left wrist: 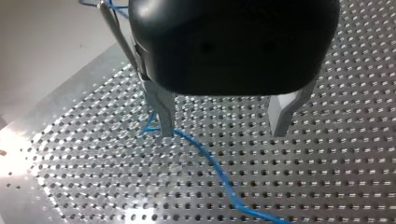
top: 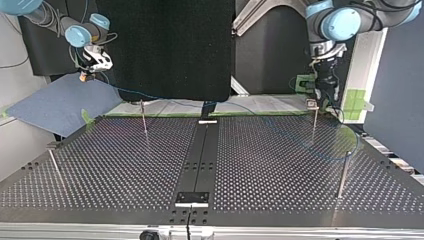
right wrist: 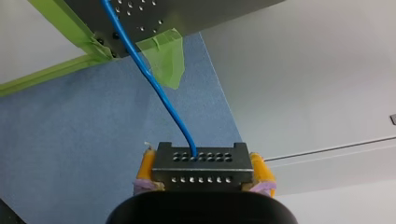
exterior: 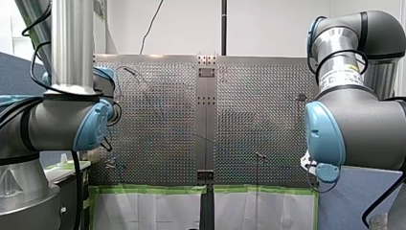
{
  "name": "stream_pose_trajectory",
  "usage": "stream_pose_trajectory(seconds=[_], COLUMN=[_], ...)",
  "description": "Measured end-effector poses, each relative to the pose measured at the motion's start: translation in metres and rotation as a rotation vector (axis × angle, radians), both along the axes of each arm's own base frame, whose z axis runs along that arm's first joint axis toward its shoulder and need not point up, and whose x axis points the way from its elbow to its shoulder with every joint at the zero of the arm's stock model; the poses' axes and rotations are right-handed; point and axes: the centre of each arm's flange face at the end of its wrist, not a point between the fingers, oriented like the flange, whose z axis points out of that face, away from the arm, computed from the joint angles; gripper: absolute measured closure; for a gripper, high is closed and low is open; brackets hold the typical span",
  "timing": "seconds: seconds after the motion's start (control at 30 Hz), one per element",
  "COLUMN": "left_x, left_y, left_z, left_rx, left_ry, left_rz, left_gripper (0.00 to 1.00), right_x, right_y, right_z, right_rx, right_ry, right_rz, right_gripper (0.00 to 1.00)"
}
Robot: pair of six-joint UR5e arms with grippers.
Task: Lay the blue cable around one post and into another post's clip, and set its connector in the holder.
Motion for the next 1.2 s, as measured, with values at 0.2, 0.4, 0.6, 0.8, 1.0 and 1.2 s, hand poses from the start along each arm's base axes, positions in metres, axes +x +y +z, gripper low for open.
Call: stream_pose_trajectory(seconds=[0.2, 0.4, 0.6, 0.8, 1.0, 1.2], left_x=[-0.014, -0.019, -0.023, -0.022, -0.016, -0.011], left_y=[-0.003, -0.004, -0.009, -0.01, -0.005, -0.006], left_z=[-0.003, 0.001, 0.007, 0.027, 0.062, 0.101], left_rx=[0.0, 0.0, 0.026, 0.076, 0.139, 0.201], left_ry=[0.007, 0.009, 0.018, 0.005, -0.029, -0.069], left_rz=[0.001, 0.003, -0.01, -0.012, 0.03, 0.034], left_gripper=[0.0, 0.0, 0.0, 0.0, 0.0, 0.0], right_x=[0.002, 0.002, 0.002, 0.002, 0.004, 0.007], right_y=[0.0, 0.0, -0.001, -0.001, -0.002, -0.003], right_z=[0.0, 0.0, 0.0, 0.001, 0.001, 0.001], right_rx=[0.001, 0.0, -0.001, -0.002, -0.001, 0.002], right_ry=[0.0, 0.0, 0.0, 0.001, 0.001, 0.001], right_rz=[0.003, 0.003, 0.003, 0.004, 0.008, 0.013], right_gripper=[1.0, 1.0, 1.0, 1.0, 1.0, 1.0])
